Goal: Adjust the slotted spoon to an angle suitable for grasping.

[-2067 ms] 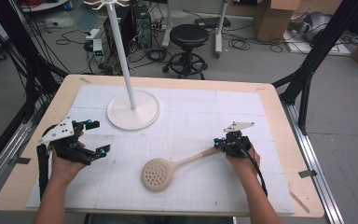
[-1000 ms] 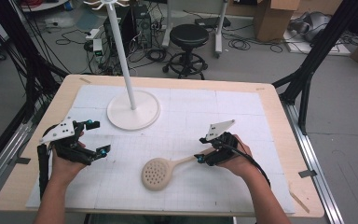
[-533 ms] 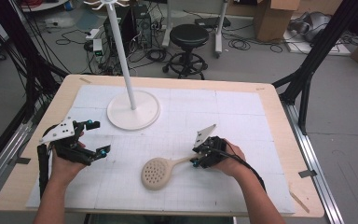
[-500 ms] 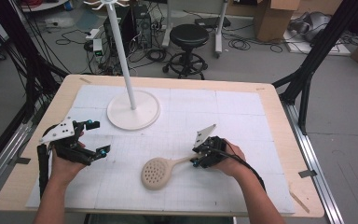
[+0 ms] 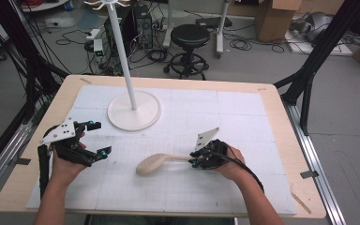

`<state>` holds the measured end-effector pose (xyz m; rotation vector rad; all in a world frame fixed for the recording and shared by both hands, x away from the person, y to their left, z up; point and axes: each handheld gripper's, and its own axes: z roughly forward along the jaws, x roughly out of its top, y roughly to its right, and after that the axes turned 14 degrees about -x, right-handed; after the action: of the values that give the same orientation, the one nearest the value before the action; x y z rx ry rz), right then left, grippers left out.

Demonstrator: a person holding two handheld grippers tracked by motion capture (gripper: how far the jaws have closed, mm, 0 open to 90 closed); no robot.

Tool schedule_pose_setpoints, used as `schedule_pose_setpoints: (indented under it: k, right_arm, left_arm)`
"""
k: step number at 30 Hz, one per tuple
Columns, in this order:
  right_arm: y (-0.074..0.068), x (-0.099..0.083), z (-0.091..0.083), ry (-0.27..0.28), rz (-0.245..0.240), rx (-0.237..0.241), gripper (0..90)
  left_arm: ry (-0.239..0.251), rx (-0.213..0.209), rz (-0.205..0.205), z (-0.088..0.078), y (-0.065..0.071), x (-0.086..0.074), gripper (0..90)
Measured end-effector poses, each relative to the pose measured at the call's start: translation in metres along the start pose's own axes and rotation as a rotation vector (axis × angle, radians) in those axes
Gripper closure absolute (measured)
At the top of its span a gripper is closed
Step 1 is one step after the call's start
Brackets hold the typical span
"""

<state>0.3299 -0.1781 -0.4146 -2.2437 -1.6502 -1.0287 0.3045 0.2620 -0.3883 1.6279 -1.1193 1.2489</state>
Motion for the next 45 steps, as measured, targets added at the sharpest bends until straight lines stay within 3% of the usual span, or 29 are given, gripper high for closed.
schedule_pose_setpoints:
  k: [2,3,8,12,17,22,26,32,37,39,45]
  right_arm:
    - [-0.003,-0.001,-0.001,0.022,-0.003,0.001,79.1]
    - [-0.004,-0.001,-0.001,0.021,0.008,-0.030,79.1]
    - [-0.006,-0.003,-0.002,0.046,-0.030,-0.062,79.3]
    - [-0.006,-0.001,-0.004,0.063,-0.031,-0.095,79.3]
    - [-0.004,0.002,-0.003,0.082,-0.019,-0.158,79.3]
    - [-0.004,0.014,0.002,0.106,-0.045,-0.246,79.3]
    - [-0.008,0.013,0.015,0.056,-0.084,-0.224,79.1]
    - [-0.011,0.012,0.014,0.053,-0.064,-0.187,77.0]
    - [-0.009,0.011,0.009,0.087,0.000,-0.083,64.7]
    - [-0.008,0.011,0.007,0.095,0.015,-0.061,61.6]
    - [0.003,0.005,-0.007,0.173,0.125,-0.033,55.0]
  left_arm:
    - [0.001,0.000,-0.003,0.001,0.000,0.000,2.0]
    - [0.000,0.001,-0.003,0.001,0.000,0.000,2.0]
    - [-0.007,-0.002,-0.001,0.001,-0.001,0.000,2.0]
    - [-0.009,0.002,-0.002,0.001,-0.001,-0.001,2.0]
    - [-0.007,0.004,-0.001,0.001,-0.001,-0.001,2.0]
    - [-0.007,0.007,-0.001,0.001,0.000,0.000,2.0]
    - [0.000,0.007,0.000,-0.001,0.000,0.000,2.0]
    - [-0.002,0.007,0.001,-0.001,-0.001,0.000,2.0]
    - [-0.006,0.008,-0.001,0.000,-0.001,-0.001,2.0]
    - [-0.005,0.006,-0.003,0.000,-0.001,-0.001,2.0]
    - [-0.006,0.006,-0.007,0.000,-0.001,-0.001,2.0]
